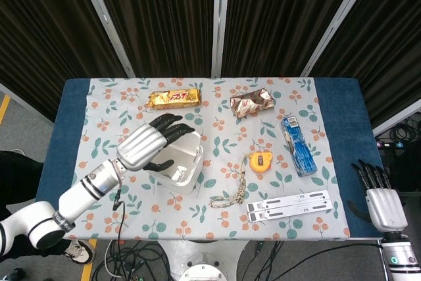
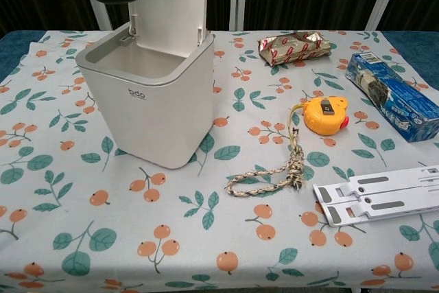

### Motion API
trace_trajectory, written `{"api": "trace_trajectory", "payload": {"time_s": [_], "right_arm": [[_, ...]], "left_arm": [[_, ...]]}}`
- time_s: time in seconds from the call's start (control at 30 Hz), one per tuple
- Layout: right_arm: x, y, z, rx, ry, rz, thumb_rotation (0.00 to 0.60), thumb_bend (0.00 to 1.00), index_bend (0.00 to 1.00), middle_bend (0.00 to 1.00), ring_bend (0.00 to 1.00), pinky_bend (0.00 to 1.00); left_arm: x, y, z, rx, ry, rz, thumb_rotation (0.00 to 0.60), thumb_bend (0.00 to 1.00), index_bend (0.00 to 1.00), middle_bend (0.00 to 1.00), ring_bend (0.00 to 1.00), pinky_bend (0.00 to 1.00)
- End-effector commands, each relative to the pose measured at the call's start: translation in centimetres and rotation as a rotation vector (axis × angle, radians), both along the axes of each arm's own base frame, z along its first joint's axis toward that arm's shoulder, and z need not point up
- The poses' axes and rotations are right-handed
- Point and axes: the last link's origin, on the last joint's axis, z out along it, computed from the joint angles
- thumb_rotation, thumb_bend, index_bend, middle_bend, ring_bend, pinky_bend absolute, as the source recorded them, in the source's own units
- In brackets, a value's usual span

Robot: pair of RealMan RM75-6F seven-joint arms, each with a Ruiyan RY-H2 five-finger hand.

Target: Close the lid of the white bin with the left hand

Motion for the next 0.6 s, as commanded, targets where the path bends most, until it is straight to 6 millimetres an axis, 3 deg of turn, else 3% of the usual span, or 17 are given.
{"api": "trace_trajectory", "payload": {"time_s": [0.03, 0.4, 0.6], "right_arm": [[-0.08, 0.00, 0.00, -0.001, -0.004, 0.001, 0.600, 0.18, 0.00, 0.00, 0.00, 0.00], [-0.61, 0.05, 0.00, 0.000, -0.012, -0.009, 0.600, 0.18, 0.00, 0.00, 0.00, 0.00], [-0.83, -0.05, 0.02, -0.001, -0.012, -0.017, 0.600, 0.19, 0.00, 0.00, 0.00, 0.00]], "left_arm": [[0.66, 0.59, -0.96, -0.012, 0.028, -0.002, 0.600, 0.30, 0.12, 0.16, 0.05, 0.11], [0.62, 0.95, -1.73, -0.016, 0.092, 0.023, 0.600, 0.30, 0.12, 0.16, 0.05, 0.11], [0.41, 0.05, -1.01, 0.021, 0.117, -0.002, 0.600, 0.31, 0.11, 0.17, 0.05, 0.11]]}}
